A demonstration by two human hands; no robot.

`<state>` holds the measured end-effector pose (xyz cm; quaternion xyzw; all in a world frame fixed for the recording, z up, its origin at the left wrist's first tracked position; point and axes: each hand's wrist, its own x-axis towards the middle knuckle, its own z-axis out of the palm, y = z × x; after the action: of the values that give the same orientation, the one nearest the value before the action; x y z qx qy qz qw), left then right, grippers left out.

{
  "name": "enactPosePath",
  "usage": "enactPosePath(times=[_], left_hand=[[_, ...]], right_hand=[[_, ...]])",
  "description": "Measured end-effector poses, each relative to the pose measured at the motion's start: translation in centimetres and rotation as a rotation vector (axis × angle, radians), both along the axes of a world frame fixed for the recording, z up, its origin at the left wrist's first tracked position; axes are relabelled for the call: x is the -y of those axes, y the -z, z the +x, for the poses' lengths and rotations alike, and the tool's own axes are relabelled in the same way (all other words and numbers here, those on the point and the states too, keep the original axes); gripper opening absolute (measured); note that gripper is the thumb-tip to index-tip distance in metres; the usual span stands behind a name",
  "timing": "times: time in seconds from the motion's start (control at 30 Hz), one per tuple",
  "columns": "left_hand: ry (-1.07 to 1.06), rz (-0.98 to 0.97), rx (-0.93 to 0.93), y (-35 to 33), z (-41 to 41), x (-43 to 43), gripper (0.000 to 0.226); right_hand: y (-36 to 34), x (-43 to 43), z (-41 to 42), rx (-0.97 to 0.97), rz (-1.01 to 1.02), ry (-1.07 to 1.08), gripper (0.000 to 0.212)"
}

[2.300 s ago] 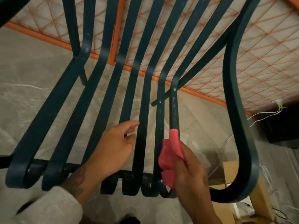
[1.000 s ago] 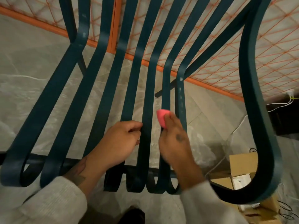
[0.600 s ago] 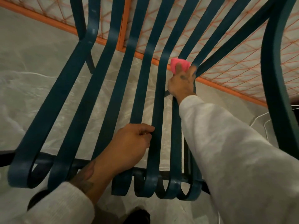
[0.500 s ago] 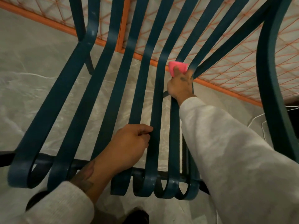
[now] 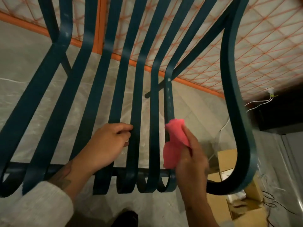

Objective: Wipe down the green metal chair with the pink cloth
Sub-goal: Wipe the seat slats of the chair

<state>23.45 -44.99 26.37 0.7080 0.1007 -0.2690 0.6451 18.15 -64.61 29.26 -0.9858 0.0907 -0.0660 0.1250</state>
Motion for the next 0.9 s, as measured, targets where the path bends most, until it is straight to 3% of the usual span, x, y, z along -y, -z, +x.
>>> enactPosePath(times=[0.1,0.2,0.37,0.5,0.57,0.63,0.7,0.77,0.9], left_hand=[[0.018,0.045,0.024,-0.1,-0.2,0.1,0.034],[0.013,0.049,0.028,0.2,-0.2,0.1,0.035],[-0.033,0.011,0.029,0.2,0.3,0.0,0.031],[-0.077,0.171,0.201,-0.6,1.5,-1.3,0.026],[-0.149,0.235,0.238,-0.9,2.1,-2.5,0.028],[-0.219,0.292,0.284,-0.9,2.5,-3.4,0.03],[-0.241,0.344,0.289,-0.9,2.7,-4.0,0.031],[-0.232,0.378,0.253,-0.8,2.9,-4.2,0.034],[-0.206,0.332,0.197,-1.2,2.9,-3.5,0.036]], right_hand=[[2.3,1.7,-1.0,0.128,-0.055,-0.043,0.039],[4.7,0.7,1.1,-0.064,0.07,-0.068,0.054],[5.0,0.2,9.4,-0.156,0.144,0.004,0.06],[4.0,-1.2,18.9,-0.213,0.272,0.077,0.043],[3.7,-1.5,22.8,-0.128,0.475,0.208,0.033],[2.9,-1.5,26.1,0.001,0.591,0.348,0.039],[2.4,-1.0,27.9,0.016,0.569,0.375,0.047],[2.8,-0.2,28.2,-0.049,0.422,0.299,0.049],[4.9,0.6,23.2,-0.125,0.168,0.145,0.049]])
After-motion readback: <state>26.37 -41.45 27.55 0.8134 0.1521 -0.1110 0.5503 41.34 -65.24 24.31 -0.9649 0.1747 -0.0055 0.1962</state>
